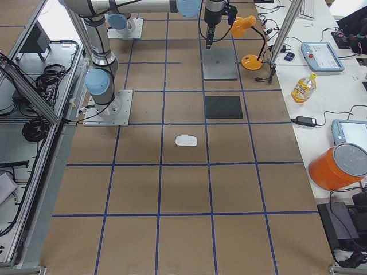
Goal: Place pen and mouse around notebook
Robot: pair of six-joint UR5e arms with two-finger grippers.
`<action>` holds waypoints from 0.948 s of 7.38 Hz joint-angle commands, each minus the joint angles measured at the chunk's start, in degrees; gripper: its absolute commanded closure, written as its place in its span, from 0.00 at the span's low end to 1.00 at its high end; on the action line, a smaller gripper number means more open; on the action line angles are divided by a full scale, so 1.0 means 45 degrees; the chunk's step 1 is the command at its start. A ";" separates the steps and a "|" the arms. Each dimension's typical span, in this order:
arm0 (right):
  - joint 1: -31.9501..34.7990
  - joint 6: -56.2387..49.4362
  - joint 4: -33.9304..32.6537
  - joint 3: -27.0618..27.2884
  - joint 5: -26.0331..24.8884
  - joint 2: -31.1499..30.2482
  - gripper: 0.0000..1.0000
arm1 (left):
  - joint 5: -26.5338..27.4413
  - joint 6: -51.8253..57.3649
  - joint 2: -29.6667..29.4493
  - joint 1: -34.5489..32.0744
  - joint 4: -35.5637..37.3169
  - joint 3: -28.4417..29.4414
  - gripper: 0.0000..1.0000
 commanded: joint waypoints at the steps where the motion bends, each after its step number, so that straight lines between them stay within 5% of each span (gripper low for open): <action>1: 0.0002 0.0019 -0.0174 0.0001 -0.0025 0.0002 0.00 | -0.0063 0.0000 -0.0089 -0.0011 0.0030 0.0008 0.00; 4: -0.0056 0.0019 -0.0039 0.0059 -0.0296 0.0002 0.00 | 0.0093 0.0117 -0.0071 0.0009 0.0049 0.0027 0.00; 7: -0.2468 -0.0643 -0.0094 0.1149 -0.0553 -0.0095 0.00 | 0.1243 0.0254 0.0243 0.0572 -0.0029 -0.0207 0.00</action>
